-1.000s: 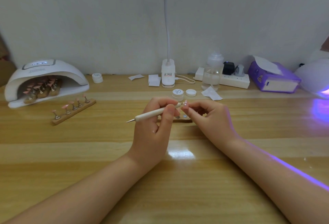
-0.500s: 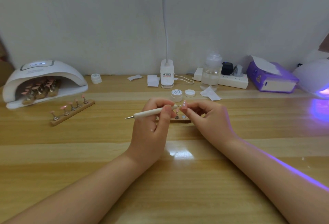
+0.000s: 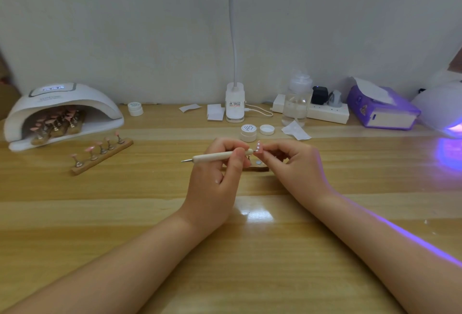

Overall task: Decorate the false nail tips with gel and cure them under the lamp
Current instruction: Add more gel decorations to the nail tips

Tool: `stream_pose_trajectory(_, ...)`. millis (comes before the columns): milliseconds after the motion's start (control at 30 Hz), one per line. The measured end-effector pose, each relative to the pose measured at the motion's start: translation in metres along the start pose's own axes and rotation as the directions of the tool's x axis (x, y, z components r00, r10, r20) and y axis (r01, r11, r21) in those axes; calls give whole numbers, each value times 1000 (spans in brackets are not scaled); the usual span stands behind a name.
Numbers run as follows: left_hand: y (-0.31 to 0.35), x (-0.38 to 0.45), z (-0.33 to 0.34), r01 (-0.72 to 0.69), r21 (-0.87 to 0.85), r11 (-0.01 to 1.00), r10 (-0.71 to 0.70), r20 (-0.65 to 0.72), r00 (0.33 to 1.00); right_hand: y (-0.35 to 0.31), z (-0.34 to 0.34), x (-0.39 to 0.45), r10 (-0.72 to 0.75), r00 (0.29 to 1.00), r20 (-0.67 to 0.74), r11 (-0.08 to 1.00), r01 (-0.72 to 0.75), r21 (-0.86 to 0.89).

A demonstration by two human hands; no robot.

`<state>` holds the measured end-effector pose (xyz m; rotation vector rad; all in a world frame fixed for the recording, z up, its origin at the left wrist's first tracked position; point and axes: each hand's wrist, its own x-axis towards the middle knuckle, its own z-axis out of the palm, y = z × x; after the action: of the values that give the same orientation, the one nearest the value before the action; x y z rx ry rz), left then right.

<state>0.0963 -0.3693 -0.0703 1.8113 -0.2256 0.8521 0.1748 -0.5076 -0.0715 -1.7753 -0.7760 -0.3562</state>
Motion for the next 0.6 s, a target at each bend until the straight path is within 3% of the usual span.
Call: stream_pose_trajectory(600, 1, 0, 1, 3, -1, 1000, -3, -2, 1000, 1, 1, 0, -31, 1000, -4, 1000, 31, 0)
